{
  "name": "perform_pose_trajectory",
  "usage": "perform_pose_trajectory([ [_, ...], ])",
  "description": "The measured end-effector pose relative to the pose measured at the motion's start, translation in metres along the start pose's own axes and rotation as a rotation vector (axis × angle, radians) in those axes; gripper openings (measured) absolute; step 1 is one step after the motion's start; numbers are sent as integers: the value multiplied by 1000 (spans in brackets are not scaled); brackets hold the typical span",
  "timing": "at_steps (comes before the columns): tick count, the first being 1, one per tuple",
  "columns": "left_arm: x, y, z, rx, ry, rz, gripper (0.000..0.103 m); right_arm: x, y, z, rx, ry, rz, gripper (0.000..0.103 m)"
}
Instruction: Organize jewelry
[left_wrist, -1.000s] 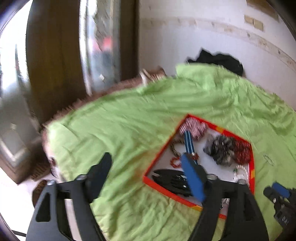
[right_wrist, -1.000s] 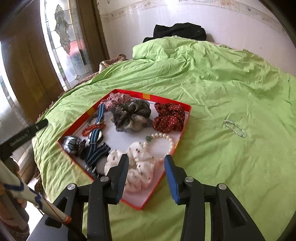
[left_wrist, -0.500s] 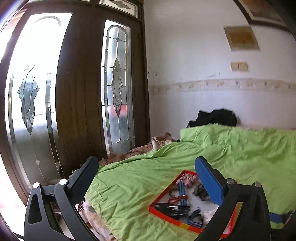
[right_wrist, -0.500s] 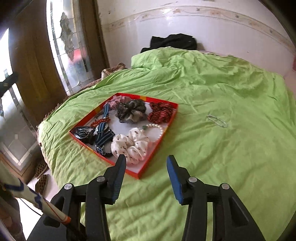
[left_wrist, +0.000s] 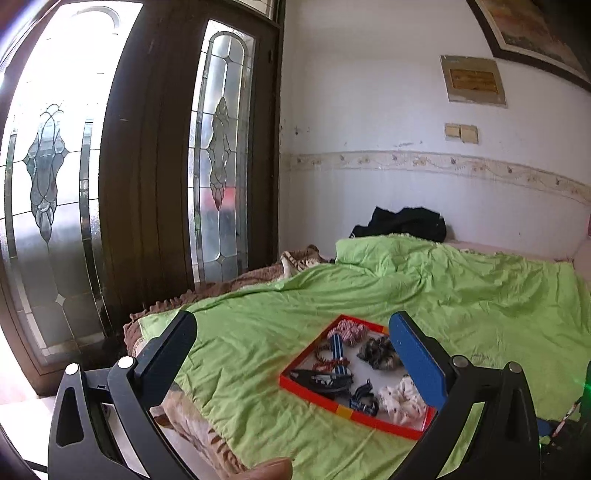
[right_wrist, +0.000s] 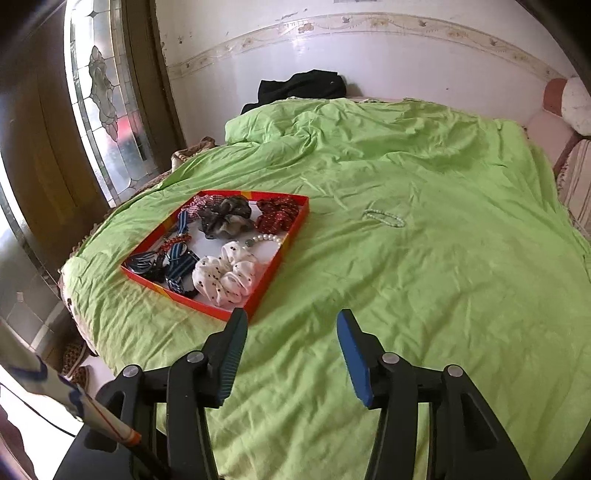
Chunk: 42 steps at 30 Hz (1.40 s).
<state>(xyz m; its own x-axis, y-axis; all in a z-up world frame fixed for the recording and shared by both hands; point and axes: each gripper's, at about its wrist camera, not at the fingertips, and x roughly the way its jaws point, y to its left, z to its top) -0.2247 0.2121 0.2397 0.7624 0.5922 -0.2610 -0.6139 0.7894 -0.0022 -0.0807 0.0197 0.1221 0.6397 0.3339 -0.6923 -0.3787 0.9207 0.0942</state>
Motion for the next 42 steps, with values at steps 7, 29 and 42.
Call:
perform_pose_trajectory([
  [7,19,-14,-19,22,78,-36,103,14,-3,-15,-17,29,-36,62],
  [29,93,-20,-91,127,359,-78,103,54,45,-17,-113,86,-170,76],
  [42,113,15,-108,90,434,-81,103,64,88,-14,-181,99,-211,80],
])
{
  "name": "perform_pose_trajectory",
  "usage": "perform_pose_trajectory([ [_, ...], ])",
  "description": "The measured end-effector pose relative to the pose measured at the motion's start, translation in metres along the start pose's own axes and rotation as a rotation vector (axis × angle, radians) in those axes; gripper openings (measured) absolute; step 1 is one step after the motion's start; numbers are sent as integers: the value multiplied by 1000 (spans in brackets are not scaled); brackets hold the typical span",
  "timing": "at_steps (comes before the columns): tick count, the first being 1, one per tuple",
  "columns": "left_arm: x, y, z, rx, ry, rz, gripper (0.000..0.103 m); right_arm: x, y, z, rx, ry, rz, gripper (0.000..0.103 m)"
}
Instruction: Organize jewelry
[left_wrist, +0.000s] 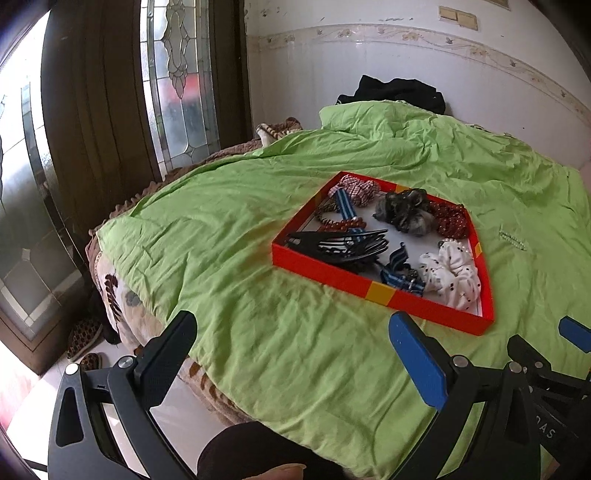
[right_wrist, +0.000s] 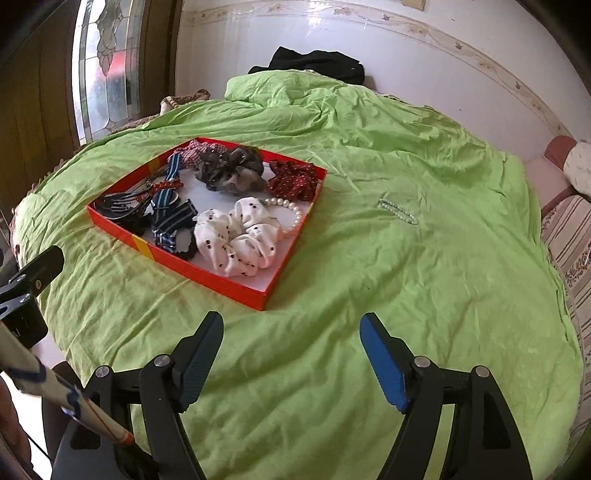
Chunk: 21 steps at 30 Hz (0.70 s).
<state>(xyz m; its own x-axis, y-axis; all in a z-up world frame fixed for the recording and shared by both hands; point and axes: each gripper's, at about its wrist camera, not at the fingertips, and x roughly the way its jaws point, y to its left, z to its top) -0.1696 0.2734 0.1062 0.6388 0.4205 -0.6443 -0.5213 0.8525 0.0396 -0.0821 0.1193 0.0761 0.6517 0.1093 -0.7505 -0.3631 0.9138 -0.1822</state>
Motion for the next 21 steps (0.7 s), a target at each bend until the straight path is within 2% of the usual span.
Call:
perform_pose_trajectory([
  [21,12,4,-4,8,40,-14,103,16,-3,-3,33,47,-13,80],
])
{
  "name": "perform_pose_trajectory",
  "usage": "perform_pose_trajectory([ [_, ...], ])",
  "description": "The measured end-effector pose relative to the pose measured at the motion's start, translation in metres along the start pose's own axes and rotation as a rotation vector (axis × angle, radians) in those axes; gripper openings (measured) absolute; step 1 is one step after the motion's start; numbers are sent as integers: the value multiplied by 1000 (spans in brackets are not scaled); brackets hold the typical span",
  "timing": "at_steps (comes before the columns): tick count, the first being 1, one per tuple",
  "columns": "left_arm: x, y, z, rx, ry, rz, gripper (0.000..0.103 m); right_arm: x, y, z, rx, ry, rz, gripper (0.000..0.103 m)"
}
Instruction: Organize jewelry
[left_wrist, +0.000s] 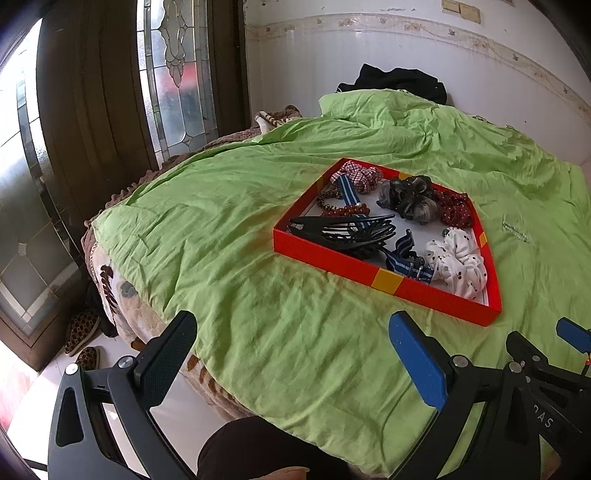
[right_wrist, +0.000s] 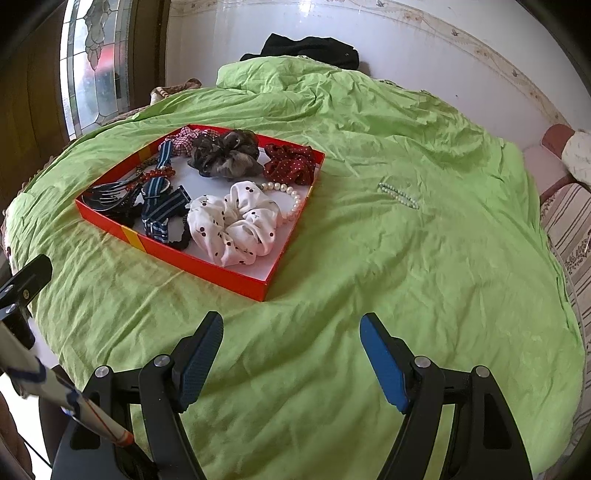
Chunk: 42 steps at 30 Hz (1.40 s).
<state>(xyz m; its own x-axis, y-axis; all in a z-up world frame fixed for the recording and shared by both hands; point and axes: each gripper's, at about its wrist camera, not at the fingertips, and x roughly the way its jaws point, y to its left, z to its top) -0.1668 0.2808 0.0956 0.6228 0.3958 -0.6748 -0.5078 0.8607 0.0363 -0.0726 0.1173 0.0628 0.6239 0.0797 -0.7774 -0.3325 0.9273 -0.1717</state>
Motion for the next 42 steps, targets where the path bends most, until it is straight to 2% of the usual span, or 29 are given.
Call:
perform_pose_trajectory([
  [24,4,-14,0,46,38,-46,103,7,-2,-2,11,6,4,80],
  [31,5,-21,0,81,50,-82,103,9,-7,-3,24,5,-1,80],
  [34,6,-22,2,106,63,-121,103,9,-9,-3,32,5,-3,80],
  [42,12,-21,4,122,92,-146,103,10,-9,-5,40,12,1,80],
])
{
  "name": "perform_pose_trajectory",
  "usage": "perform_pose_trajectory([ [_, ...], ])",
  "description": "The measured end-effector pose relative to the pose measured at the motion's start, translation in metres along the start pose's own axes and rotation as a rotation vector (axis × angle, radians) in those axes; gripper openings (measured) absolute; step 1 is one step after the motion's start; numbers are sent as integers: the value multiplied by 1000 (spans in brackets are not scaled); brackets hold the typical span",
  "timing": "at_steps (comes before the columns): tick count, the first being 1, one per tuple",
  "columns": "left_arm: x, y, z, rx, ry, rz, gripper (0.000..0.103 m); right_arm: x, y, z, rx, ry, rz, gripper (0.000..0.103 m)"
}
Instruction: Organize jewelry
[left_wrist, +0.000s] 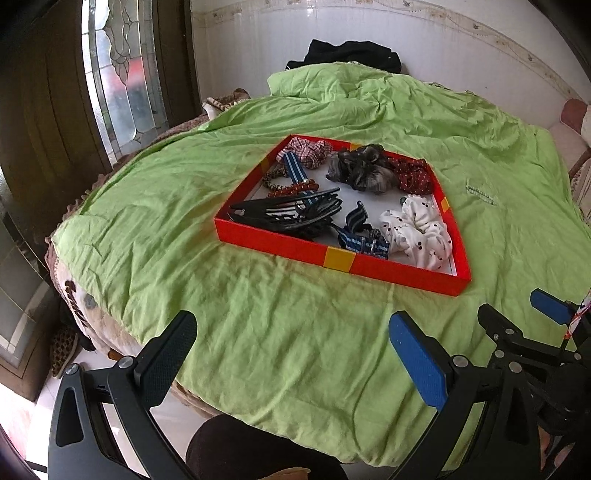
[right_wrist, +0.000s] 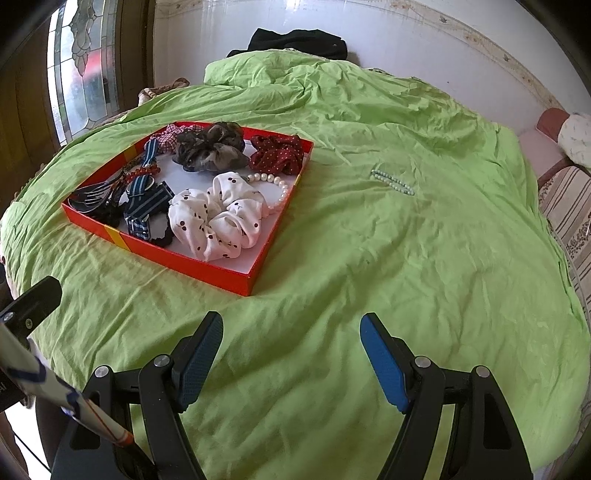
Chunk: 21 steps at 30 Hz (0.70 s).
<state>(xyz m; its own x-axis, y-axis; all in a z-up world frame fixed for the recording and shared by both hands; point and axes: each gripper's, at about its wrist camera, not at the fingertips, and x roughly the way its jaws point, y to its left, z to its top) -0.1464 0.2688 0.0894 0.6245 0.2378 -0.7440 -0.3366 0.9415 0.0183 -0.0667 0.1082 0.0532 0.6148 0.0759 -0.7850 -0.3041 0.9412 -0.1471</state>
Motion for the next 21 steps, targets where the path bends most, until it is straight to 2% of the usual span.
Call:
perform_pose_trajectory([
  [21,9,-8,0,21,20,1,103,5,-4,0,14,12,-1,81],
])
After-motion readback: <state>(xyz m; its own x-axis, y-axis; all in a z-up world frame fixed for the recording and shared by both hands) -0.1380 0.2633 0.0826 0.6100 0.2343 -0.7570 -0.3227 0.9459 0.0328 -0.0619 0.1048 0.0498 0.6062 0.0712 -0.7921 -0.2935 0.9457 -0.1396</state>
